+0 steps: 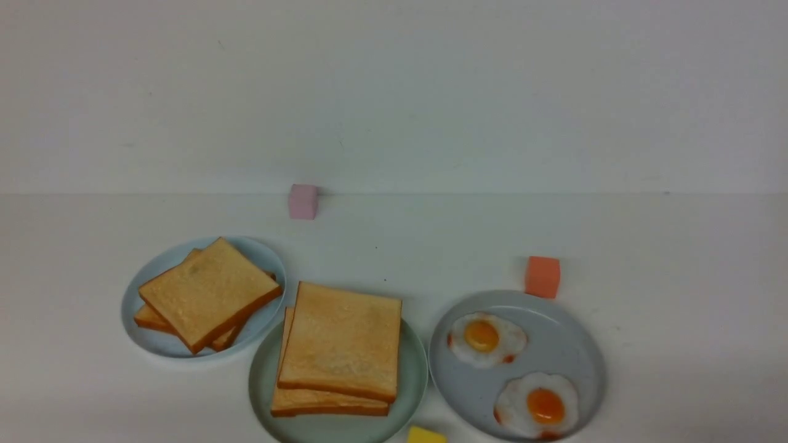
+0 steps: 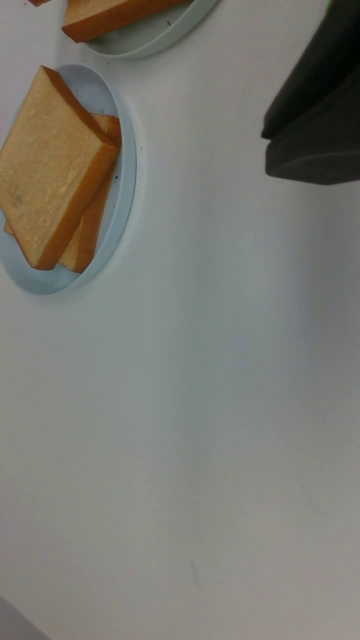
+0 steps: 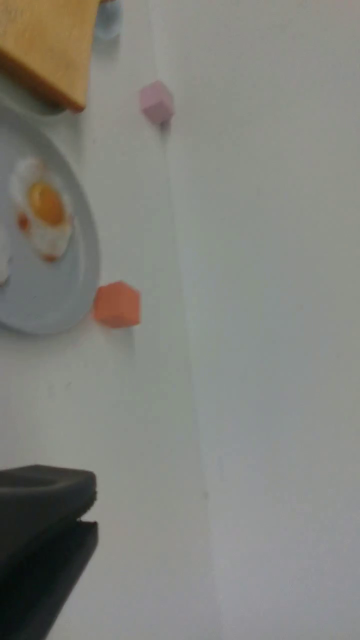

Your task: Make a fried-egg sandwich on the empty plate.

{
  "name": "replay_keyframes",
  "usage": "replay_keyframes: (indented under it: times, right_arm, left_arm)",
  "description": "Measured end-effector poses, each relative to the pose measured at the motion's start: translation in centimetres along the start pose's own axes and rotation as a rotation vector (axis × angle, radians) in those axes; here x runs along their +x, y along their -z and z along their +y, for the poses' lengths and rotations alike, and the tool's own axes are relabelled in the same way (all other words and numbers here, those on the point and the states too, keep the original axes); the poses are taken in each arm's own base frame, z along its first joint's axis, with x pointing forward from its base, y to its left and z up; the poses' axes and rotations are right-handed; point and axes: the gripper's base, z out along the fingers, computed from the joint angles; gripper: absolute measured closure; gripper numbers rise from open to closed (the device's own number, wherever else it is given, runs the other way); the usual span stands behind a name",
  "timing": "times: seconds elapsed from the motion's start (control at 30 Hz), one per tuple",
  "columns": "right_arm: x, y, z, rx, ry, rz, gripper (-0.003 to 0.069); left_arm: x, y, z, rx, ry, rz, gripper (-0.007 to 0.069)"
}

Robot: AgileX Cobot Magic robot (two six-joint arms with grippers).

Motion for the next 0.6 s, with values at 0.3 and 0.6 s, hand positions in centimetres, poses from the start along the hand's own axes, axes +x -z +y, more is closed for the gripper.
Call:
replay_keyframes:
  times: [0.3,0.6]
  right_arm:
    - [2.3,0.3,-0.8,0.088,0.064,0.194,0.0550]
    - [2.4,0.3,-0.8,0.089,0.064,0.198,0.0539]
  left_arm:
    - [0.0,0.0,0.0,-0.001,0.000,-0.001,0.0565]
    - [0.0,0.0,0.0,0.000,0.001,-0.001,0.0551]
